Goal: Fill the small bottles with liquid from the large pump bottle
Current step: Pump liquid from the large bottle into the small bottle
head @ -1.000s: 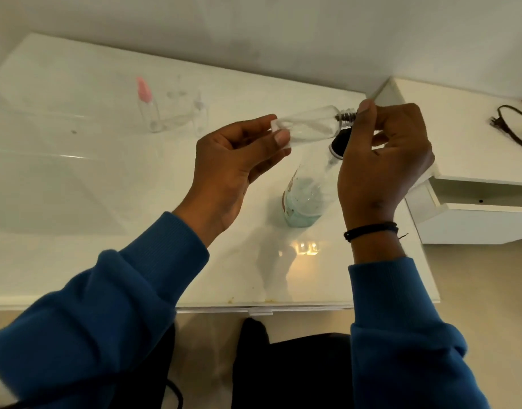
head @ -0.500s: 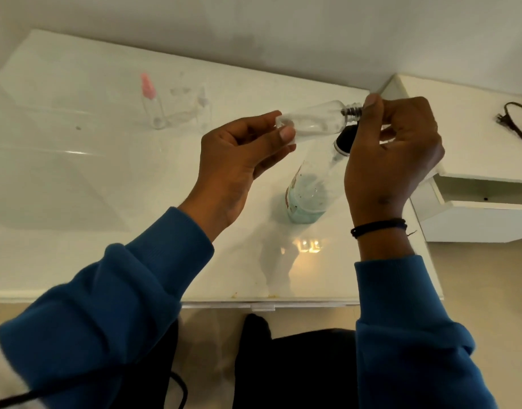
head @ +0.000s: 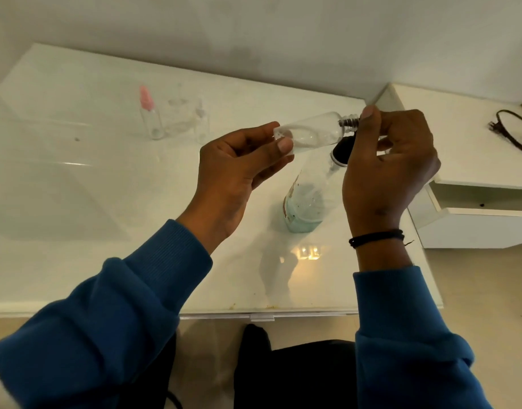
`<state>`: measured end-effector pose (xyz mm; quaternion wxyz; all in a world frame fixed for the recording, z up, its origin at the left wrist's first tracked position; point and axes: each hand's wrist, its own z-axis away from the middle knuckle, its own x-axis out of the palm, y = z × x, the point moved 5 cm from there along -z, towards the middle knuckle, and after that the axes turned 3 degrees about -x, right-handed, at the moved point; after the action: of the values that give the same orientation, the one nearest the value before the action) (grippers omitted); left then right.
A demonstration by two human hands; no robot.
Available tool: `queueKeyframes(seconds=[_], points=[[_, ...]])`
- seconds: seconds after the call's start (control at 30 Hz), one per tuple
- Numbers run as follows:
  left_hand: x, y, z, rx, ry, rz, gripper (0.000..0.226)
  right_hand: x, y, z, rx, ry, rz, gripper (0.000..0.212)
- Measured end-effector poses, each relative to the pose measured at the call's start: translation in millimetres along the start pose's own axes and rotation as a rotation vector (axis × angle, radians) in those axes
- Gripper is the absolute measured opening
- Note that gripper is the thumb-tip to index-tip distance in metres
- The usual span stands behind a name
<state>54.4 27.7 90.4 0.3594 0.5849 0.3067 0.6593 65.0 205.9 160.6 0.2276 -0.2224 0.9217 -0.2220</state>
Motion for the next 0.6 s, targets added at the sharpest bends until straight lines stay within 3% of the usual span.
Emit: queueKeyframes(seconds=[0.6], points=[[0.7, 1.0, 0.8, 0.003, 0.000, 0.008, 0.028, 1.1, 0.6, -4.3, 0.045, -0.060, -0.013, 0.027]])
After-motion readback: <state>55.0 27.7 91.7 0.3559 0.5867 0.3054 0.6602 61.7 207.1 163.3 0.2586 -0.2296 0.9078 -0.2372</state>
